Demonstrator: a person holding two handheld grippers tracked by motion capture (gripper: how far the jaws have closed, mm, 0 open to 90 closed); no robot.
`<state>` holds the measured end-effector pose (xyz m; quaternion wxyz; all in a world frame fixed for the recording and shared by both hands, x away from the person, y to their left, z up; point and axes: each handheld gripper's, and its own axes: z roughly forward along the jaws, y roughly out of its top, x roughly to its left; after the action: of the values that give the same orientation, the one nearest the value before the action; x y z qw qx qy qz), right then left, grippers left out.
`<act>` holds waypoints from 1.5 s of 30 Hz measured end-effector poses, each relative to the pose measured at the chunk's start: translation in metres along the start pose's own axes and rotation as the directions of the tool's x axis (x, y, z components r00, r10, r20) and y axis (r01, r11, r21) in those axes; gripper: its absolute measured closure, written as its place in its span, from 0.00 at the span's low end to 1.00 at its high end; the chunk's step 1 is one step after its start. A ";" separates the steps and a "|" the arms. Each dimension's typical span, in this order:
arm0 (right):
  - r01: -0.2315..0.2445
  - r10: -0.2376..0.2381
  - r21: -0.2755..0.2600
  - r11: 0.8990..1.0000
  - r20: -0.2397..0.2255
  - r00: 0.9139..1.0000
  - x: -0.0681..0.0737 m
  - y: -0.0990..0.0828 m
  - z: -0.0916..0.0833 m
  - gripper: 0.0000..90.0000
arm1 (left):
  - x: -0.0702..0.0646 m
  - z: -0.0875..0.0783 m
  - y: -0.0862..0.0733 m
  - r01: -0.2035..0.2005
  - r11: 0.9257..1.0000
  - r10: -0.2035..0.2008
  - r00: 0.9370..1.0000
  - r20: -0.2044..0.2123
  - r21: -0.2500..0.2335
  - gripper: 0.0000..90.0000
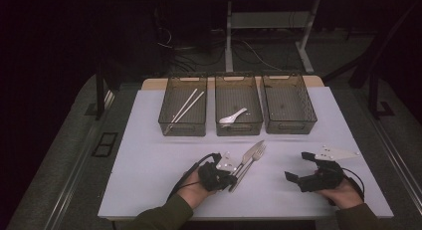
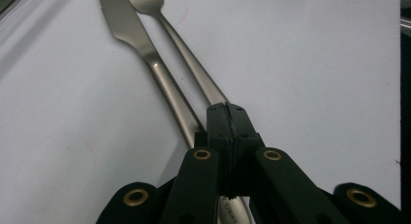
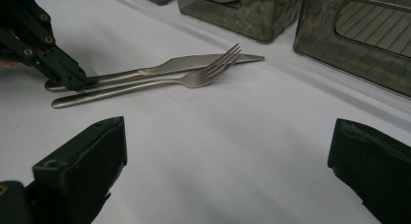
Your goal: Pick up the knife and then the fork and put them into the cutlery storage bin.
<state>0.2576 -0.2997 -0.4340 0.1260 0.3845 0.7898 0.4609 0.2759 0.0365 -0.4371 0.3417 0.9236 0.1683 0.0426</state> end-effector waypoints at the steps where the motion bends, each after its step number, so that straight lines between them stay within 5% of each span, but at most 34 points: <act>1: 0.000 0.000 0.000 1.000 0.000 1.000 0.000 0.000 0.000 0.01 | 0.002 -0.001 0.000 -0.011 1.000 0.011 1.000 -0.004 0.010 0.99; 11: -0.002 0.002 0.000 1.000 0.000 1.000 0.000 0.000 0.000 0.01 | 0.013 -0.007 -0.006 0.028 1.000 -0.027 0.998 -0.063 0.011 0.99; 17: 0.000 0.000 -0.001 1.000 -0.003 1.000 0.000 0.000 0.000 0.01 | 0.028 -0.017 -0.012 0.062 0.998 -0.061 0.991 -0.121 0.008 0.99; 22: -0.004 0.004 0.000 1.000 -0.003 1.000 0.000 0.000 0.000 0.01 | 0.034 -0.023 -0.012 0.114 0.992 -0.117 0.992 -0.046 -0.060 0.99; 26: -0.009 0.009 -0.002 1.000 -0.002 1.000 -0.001 0.000 0.000 0.01 | 0.037 -0.021 -0.006 0.164 0.979 -0.166 0.986 -0.009 -0.120 0.85; 31: -0.015 0.015 -0.002 1.000 0.000 1.000 -0.002 0.000 0.000 0.01 | 0.041 -0.010 0.006 0.168 0.976 -0.171 0.985 -0.011 -0.139 0.77; 36: -0.008 0.008 -0.008 1.000 0.001 1.000 -0.002 0.000 0.000 0.01 | 0.042 0.008 0.012 0.156 0.983 -0.158 0.987 -0.018 -0.100 0.74; 45: -0.011 0.011 -0.007 1.000 -0.001 1.000 -0.002 0.000 -0.001 0.01 | 0.042 0.015 0.010 0.125 0.990 -0.129 0.990 -0.061 -0.063 0.76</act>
<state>0.2585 -0.3013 -0.4338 0.1246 0.3881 0.7863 0.4642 0.3213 0.0346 -0.4436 0.3652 0.8987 0.2364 0.0554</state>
